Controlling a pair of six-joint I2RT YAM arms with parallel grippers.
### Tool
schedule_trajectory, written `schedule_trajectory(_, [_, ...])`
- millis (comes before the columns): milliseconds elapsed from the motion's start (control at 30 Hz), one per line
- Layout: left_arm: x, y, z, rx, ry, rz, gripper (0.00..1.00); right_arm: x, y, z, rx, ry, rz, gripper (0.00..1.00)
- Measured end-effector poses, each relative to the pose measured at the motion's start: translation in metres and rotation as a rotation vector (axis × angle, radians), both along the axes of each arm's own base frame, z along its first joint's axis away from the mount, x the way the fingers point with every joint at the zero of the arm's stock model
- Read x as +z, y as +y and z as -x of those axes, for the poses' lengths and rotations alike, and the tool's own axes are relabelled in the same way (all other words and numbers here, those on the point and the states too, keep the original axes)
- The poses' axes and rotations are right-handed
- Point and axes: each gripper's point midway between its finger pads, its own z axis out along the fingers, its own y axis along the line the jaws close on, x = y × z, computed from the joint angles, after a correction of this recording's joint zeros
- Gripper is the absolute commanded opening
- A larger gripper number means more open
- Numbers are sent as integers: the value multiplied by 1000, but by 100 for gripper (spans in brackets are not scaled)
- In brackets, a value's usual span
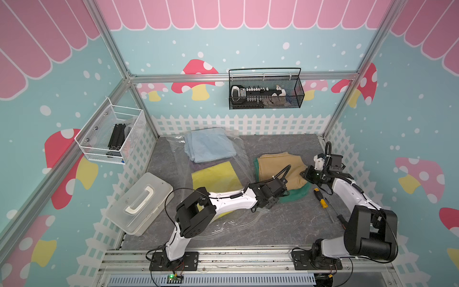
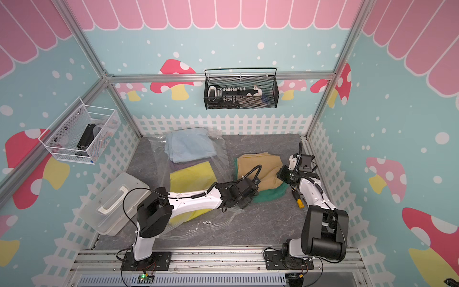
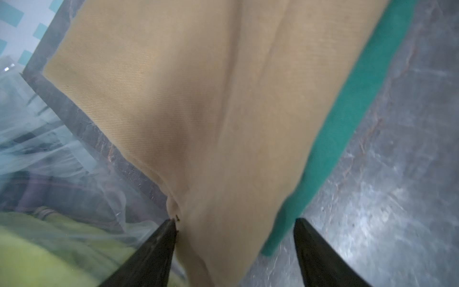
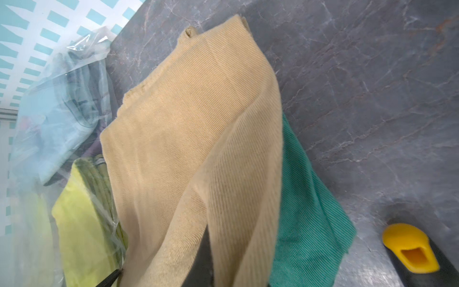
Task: Take the trousers out of the vacuum bag
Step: Place the trousers at the center of the board.
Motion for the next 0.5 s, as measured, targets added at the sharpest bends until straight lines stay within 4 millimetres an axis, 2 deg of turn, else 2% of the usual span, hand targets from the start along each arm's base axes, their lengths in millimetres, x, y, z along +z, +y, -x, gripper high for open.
schedule_trajectory(133, [26,4,13,-4,15,74,94,-9,-7,9,-24,50,36,31])
schedule_trajectory(300, [60,11,28,7,42,188,99,-24,-30,25,-95,141,109,62])
schedule_trajectory(400, [76,16,36,12,63,242,99,-24,-42,33,-136,166,142,72])
schedule_trajectory(500, [93,21,43,17,76,293,99,-11,-47,37,-153,140,171,75])
